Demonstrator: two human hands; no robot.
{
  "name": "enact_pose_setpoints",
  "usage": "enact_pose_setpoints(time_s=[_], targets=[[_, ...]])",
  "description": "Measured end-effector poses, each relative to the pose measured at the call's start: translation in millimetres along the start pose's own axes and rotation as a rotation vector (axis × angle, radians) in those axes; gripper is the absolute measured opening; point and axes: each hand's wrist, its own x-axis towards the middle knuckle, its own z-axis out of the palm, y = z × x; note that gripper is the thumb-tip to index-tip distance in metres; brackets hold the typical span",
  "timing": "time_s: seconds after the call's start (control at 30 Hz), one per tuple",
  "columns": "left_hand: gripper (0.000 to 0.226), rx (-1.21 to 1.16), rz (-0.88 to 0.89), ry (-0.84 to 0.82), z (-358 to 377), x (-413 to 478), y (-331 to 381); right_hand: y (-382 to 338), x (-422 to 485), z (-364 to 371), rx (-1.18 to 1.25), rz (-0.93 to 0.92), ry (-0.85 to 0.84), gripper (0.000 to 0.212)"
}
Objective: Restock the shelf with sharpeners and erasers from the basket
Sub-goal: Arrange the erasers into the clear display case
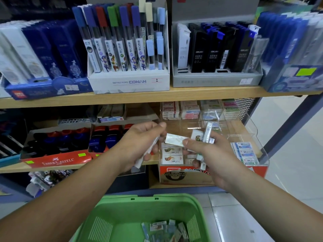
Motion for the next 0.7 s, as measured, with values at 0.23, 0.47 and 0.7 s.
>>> enact_pose_setpoints(time_s=[0.23, 0.47, 0.7], targets=[[0.016, 0.129, 0.105, -0.053, 1, -1, -3, -2, 0, -5, -0.056, -0.041, 0.003, 0.018], [0.006, 0.392, 0.207, -0.061, 28, 4, -7, -7, 0, -30, -0.032, -0.103, 0.230, 0.018], [0.005, 0.820, 0.207, -0.118, 62, 17, -12, -6, -6, -55, -0.040, -0.129, 0.263, 0.023]])
